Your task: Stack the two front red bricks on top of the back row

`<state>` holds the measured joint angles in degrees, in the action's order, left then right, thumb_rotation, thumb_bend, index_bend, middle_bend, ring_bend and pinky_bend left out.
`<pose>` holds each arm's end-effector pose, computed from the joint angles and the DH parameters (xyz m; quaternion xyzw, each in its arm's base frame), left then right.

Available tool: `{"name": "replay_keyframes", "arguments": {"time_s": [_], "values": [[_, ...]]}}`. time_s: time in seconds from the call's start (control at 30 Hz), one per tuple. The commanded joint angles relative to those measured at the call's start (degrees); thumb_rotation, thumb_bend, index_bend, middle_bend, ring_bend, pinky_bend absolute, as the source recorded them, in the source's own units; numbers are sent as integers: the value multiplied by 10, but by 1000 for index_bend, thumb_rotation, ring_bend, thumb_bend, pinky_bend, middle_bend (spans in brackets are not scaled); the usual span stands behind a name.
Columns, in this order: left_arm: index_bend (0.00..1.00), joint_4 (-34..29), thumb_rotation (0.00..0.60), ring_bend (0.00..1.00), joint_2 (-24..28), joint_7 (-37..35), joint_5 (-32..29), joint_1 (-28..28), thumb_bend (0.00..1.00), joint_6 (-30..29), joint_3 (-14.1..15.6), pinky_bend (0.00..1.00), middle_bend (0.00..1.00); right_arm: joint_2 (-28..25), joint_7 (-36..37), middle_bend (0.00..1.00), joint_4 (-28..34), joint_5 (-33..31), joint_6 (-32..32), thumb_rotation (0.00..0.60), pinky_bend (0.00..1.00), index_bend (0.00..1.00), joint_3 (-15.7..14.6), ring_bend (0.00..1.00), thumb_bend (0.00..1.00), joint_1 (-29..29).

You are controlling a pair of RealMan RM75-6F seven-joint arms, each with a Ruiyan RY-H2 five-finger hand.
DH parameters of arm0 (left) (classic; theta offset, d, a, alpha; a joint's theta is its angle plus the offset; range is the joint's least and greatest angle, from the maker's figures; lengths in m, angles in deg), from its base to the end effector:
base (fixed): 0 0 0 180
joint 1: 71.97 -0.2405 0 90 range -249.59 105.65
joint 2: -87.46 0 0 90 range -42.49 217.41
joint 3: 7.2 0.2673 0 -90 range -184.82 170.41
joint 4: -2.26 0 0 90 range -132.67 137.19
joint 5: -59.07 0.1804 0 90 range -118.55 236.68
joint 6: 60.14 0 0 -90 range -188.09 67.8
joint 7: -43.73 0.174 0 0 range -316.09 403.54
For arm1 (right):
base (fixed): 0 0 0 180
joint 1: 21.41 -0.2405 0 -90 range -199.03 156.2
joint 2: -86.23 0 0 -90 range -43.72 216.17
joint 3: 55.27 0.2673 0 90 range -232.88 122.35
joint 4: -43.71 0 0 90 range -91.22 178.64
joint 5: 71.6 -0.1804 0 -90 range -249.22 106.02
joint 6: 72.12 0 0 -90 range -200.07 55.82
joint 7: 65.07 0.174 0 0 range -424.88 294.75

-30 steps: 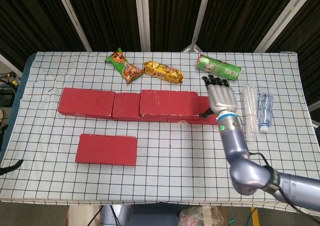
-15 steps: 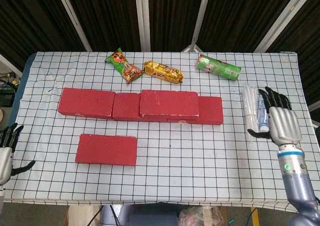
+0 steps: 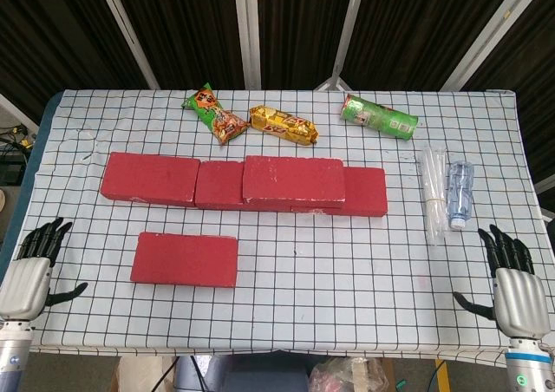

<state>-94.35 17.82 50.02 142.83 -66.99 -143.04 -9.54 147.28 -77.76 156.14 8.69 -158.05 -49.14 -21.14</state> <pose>-0.2975 0.2064 0.1486 -0.5873 -0.4282 -0.3857 0.5683 -0.2764 -0.1890 0.1986 0.5340 -0.4408 0.3838 0.6109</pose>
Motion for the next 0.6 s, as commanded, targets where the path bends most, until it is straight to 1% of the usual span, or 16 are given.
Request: {"name": "replay_keyframes", "arguments": {"time_s": [0.03,0.13,0.23,0.33,0.37,0.5,0.6], "values": [[0,-43,600,0,6,38,-16,24,0,40,-3,0,0,12,22,0,-24,14,-13,600,0,72,-5,0,134,7],[0,-91,600,0,28,86,-51,45,0,83,-9,0,0,8,33,0,-33,17,-7,600,0,72,-11,0,133,7],[0,-150,600,0,59,136,-89,78,0,135,-18,0,0,1,38,0,-27,12,7,600,0,72,-18,0,134,5],[0,-201,600,0,92,182,-150,113,0,183,-31,0,0,-1,37,0,-26,8,16,600,0,72,-24,0,133,4],[0,-219,600,0,102,205,-180,129,0,194,-39,0,0,0,36,0,-28,6,17,600,0,72,-24,0,133,3],[0,-263,600,0,115,282,-255,171,0,197,-59,0,0,4,46,0,-38,4,12,600,0,71,-24,0,133,5],[0,-298,600,0,125,317,-324,207,0,211,-69,0,0,8,48,0,-46,4,9,600,0,71,-24,0,133,6]]}}
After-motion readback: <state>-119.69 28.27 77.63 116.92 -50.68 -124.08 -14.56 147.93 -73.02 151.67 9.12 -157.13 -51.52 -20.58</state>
